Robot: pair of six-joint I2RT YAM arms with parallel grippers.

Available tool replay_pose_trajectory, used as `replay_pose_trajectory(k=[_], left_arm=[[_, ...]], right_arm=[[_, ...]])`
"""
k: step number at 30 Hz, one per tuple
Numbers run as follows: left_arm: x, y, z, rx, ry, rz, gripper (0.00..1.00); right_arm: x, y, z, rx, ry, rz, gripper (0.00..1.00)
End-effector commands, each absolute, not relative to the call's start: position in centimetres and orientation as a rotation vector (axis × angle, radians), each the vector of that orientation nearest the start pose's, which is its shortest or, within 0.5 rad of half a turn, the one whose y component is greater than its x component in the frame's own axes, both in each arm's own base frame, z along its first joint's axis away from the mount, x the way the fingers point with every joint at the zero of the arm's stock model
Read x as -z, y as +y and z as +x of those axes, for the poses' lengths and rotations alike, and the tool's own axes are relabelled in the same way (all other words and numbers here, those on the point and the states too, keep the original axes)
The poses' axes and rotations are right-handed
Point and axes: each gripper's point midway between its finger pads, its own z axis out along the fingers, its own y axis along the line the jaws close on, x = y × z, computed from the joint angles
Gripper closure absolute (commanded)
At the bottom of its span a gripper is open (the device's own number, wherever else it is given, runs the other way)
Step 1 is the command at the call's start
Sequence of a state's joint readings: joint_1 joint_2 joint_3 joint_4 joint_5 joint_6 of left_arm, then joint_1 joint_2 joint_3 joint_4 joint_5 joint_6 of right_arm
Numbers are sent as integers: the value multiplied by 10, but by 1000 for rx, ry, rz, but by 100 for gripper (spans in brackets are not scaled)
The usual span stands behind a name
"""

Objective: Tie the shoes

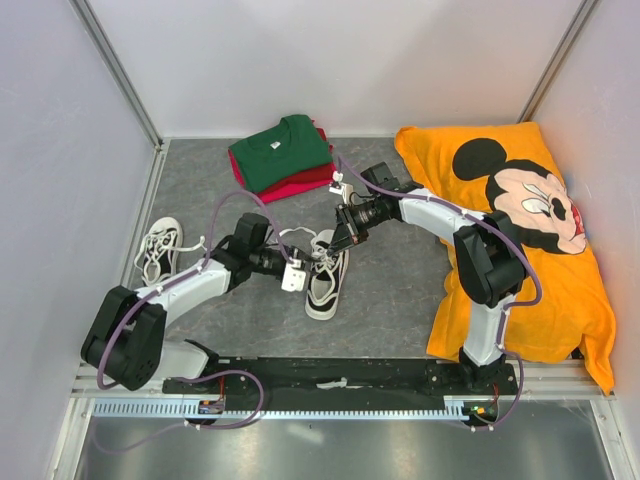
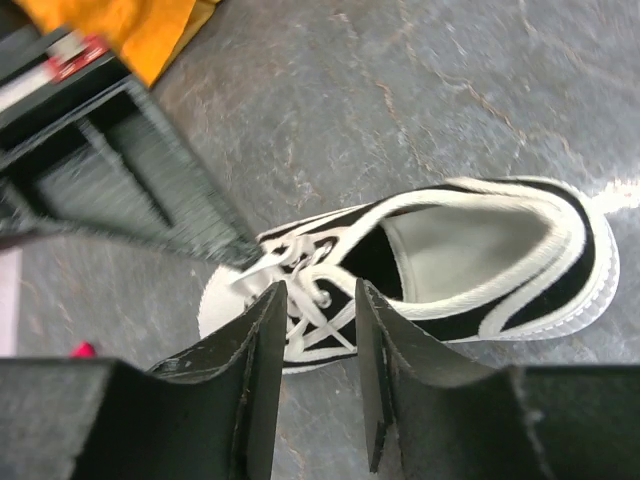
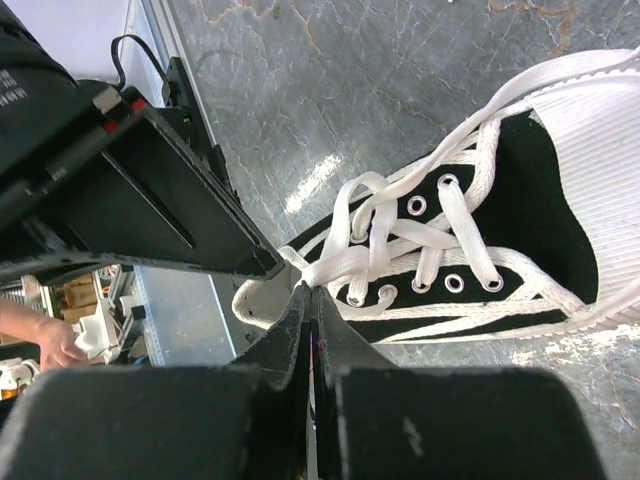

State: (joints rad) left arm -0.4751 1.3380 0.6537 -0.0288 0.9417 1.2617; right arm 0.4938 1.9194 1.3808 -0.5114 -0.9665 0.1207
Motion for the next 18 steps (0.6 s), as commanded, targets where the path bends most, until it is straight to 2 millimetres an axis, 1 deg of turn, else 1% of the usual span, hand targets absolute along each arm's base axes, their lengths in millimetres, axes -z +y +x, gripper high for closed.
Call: replay_pose_trajectory(k=[1, 2, 3, 7, 13, 18], left_arm=[[-129, -265, 250, 360, 614, 1862, 61], [-127, -265, 250, 336, 602, 1865, 62], [-131, -266, 251, 307, 568, 1856, 63], [-131, -269, 249, 237, 468, 1870, 65], [-137, -274, 253, 191, 433, 1856, 66], [-137, -278, 254, 164, 399, 1864, 66]], right_arm=[[-132, 326, 281, -1518, 2391, -854, 100], [-133, 327, 281, -1519, 2390, -857, 100], [-132, 327, 281, -1517, 2391, -857, 100], [-130, 327, 281, -1518, 2399, -854, 100], [-129, 328, 280, -1518, 2405, -850, 100], [-130, 329, 280, -1521, 2405, -850, 100]])
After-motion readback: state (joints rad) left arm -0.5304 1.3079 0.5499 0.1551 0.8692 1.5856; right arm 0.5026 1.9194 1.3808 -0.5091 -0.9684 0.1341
